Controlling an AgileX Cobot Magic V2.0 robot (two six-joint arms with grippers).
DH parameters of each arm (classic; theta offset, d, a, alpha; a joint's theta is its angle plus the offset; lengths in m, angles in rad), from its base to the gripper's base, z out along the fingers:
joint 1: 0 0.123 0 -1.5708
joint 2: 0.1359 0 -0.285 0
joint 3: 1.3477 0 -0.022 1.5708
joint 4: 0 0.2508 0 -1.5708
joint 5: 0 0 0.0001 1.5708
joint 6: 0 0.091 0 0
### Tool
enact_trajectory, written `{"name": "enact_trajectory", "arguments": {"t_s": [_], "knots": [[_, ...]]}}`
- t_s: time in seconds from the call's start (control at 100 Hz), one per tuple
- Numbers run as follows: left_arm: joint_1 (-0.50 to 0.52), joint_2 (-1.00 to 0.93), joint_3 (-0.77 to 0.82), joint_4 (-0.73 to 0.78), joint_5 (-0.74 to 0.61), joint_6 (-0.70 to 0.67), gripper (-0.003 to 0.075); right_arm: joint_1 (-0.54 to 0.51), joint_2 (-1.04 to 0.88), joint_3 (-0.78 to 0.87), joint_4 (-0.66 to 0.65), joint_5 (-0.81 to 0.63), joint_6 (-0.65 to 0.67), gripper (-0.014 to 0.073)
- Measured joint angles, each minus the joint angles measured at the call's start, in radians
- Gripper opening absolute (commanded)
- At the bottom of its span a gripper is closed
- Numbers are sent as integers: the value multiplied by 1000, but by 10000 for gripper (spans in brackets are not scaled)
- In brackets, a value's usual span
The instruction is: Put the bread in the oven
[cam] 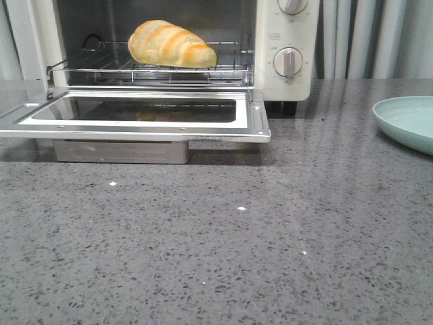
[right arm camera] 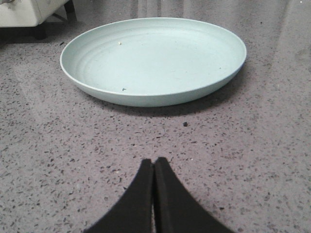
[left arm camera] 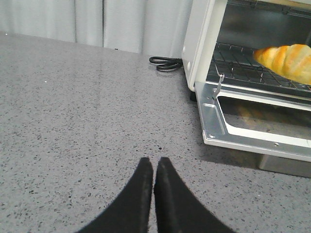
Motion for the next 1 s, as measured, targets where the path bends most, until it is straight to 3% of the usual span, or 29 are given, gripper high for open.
{"name": "enact_trajectory", "arguments": {"t_s": [1.0], "knots": [[0,0,20,38,-27,2,-21,0,0,0,0,0,0,-67]]}}
